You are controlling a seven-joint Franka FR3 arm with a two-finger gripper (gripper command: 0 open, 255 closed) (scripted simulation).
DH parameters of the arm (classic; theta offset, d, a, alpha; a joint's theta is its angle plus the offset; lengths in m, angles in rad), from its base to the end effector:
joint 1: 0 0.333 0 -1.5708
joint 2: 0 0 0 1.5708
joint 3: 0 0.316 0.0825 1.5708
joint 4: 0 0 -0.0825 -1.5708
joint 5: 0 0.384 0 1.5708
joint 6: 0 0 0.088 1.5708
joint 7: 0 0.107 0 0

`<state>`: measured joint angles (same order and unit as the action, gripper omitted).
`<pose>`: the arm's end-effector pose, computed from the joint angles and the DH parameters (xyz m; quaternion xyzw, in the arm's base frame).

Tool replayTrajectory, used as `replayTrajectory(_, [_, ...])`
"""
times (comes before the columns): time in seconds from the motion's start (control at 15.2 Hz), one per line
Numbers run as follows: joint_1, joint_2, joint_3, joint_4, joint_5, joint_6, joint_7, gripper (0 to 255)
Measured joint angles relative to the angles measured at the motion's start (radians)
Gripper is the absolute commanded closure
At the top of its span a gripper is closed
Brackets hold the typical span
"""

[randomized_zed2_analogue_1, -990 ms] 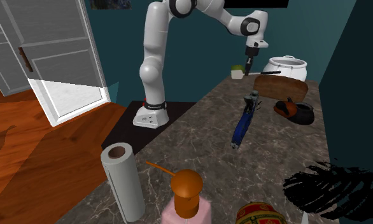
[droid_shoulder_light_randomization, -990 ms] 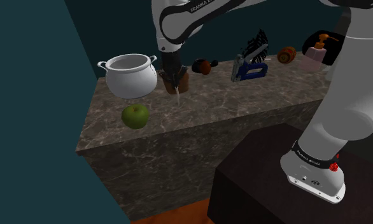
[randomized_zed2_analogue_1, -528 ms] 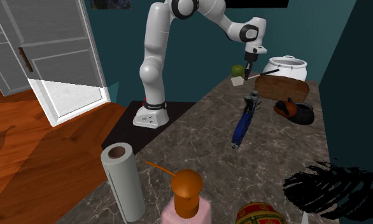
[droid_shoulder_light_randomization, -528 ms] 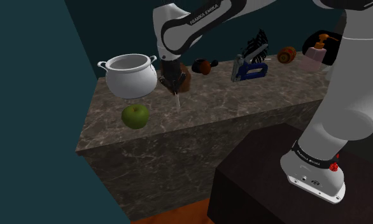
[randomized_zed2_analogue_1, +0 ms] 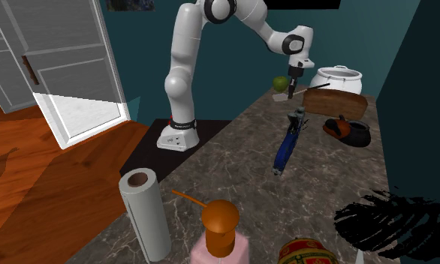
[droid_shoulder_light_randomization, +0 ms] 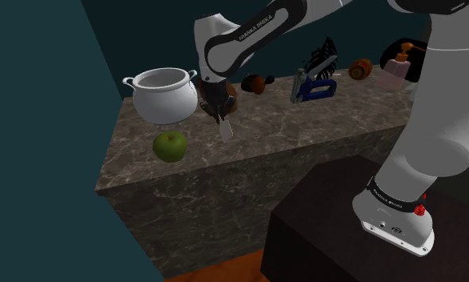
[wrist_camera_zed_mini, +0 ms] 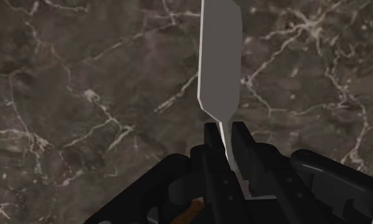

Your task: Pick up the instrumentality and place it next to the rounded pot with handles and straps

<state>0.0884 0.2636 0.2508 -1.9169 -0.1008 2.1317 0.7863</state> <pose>0.5757 0.1914 0.3578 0.9800 -0.1980 -0.0114 0.0186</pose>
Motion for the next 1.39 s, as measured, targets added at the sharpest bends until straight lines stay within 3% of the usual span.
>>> replayTrajectory(0.2, [0.001,0.007,-0.001,0.005,-0.002,-0.001,0.001,255])
replayTrajectory(0.26, [-0.001,0.004,-0.002,0.003,-0.001,-0.003,-0.001,0])
replayTrajectory(0.66, [0.0,0.008,0.0,-0.009,0.001,-0.003,-0.001,0])
replayTrajectory(0.99, [0.0,-0.03,0.006,0.051,0.015,-0.1,-0.009,0])
replayTrajectory(1.39, [0.001,-0.036,0.007,0.063,0.018,-0.118,-0.01,0])
